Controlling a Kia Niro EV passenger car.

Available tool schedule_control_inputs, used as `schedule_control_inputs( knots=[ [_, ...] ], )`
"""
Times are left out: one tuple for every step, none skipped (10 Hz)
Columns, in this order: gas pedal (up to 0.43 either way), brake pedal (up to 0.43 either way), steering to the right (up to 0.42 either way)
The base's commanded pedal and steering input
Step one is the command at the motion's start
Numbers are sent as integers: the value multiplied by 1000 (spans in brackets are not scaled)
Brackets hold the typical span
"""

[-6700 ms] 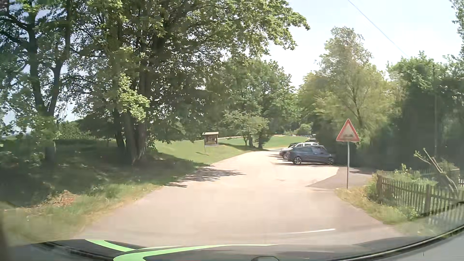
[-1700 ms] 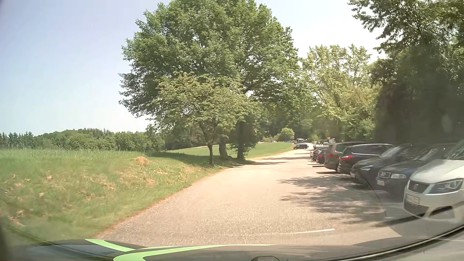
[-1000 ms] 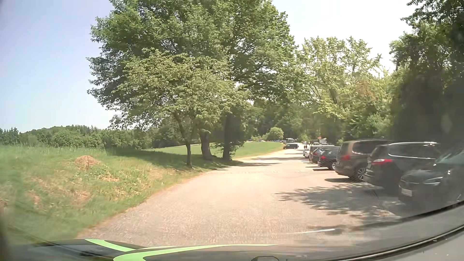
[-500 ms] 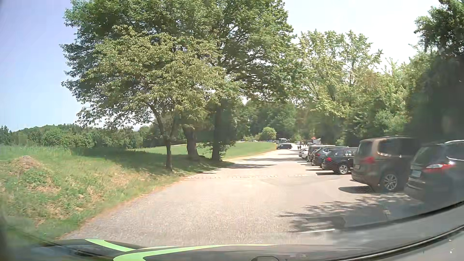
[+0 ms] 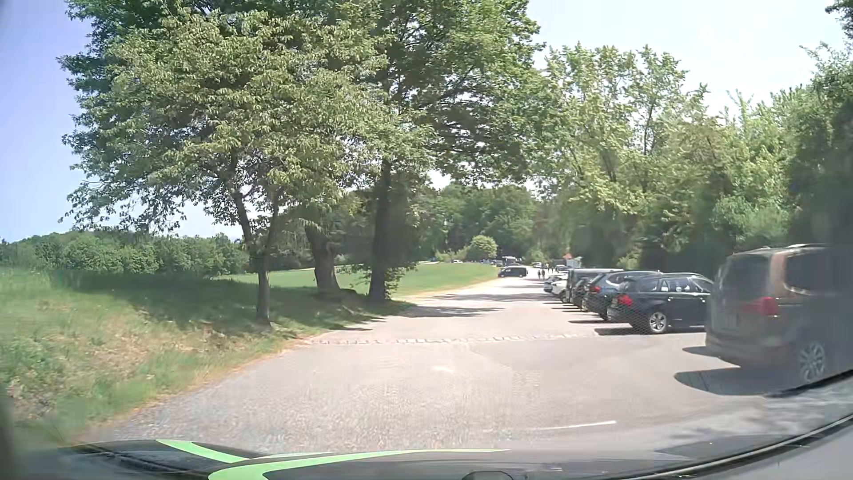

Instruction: Follow the waypoints while adhering to traffic rules and regulations

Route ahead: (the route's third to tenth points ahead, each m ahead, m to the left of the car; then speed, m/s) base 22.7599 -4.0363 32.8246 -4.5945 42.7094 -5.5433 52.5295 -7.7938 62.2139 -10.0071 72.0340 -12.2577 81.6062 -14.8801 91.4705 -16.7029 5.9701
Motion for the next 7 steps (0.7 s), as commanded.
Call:
schedule_control_inputs(
  knots=[
    [0,232,29],
    [0,244,29],
    [0,256,30],
    [0,256,30],
    [0,256,30],
    [0,256,30],
    [0,262,29]
  ],
)
